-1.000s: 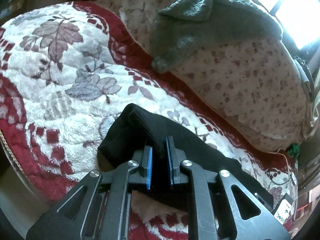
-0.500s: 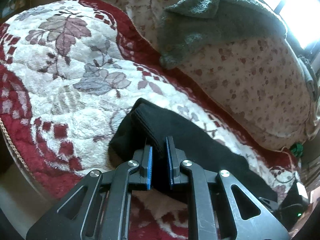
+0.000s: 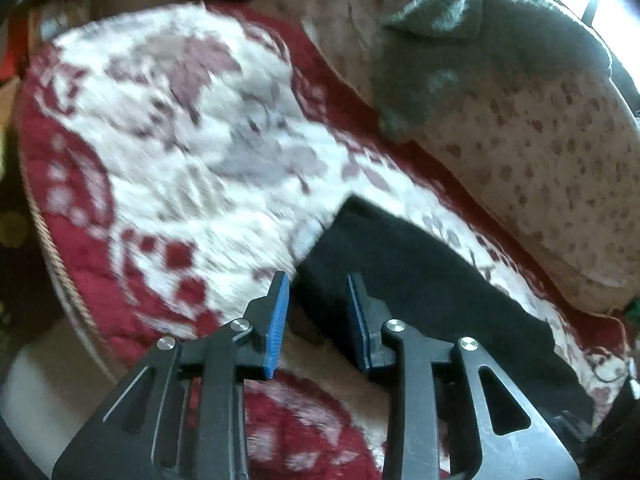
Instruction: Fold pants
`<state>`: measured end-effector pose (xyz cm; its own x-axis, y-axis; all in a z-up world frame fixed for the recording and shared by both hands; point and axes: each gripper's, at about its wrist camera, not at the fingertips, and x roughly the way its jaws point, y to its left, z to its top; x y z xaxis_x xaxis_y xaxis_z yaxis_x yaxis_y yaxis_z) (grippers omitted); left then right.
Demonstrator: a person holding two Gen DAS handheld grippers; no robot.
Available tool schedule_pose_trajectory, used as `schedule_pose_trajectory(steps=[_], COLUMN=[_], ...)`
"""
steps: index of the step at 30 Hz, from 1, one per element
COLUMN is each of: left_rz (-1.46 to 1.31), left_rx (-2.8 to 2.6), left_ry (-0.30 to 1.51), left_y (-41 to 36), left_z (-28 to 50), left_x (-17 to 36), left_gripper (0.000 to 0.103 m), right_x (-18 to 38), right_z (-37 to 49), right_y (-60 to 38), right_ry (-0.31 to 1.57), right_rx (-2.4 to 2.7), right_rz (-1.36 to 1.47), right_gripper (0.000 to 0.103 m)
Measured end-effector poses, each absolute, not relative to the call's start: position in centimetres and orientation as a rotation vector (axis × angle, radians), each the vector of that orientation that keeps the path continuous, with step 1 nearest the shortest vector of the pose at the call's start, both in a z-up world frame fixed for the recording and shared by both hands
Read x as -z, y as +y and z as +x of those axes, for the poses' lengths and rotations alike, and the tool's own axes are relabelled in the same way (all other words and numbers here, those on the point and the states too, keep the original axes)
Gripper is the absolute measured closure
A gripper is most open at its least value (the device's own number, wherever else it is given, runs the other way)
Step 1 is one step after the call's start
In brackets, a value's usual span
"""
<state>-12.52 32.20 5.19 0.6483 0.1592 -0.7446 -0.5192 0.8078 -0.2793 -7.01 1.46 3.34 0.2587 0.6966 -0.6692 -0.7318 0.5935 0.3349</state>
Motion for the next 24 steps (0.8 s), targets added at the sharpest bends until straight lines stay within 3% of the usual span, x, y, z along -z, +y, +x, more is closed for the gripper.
schedule_pose_trajectory(steps=[5,8,17,18,20,24], left_rz=[-0.454,-0.459,-0.397,-0.391,-0.376,-0.349], left_rx=[-0.35,-0.259,-0.055,-0.046,-0.03,-0.048], left_ry=[0.743,0.754,0.874,0.879,0.898,0.908], left_y=[30.6,28.5,19.7,19.2,18.0,17.3], left_z=[-12.8,-11.8,-6.8,-6.4,-5.3,-4.2], left_x=[-7.3,-7.7,-5.3,-5.1,-4.4,-3.3], left_gripper=[0.075,0.066,0.064,0.064,0.064,0.064], right_x=[-4.4,-5.1,-3.2,-2.9,-3.0,-3.1], right_z=[-4.3,-2.3,4.1,4.3,4.6,5.5], right_y=[-4.4,-5.7,-1.8,-1.6,-0.9,-0.7], right_ry=[0.861,0.847,0.967,0.971,0.96,0.94], right_rx=[-0.842,-0.829,-0.905,-0.919,-0.916,-0.876], right_rz=[0.113,0.187,0.229,0.226,0.18,0.148], right_gripper=[0.07,0.07,0.07,0.074,0.092,0.093])
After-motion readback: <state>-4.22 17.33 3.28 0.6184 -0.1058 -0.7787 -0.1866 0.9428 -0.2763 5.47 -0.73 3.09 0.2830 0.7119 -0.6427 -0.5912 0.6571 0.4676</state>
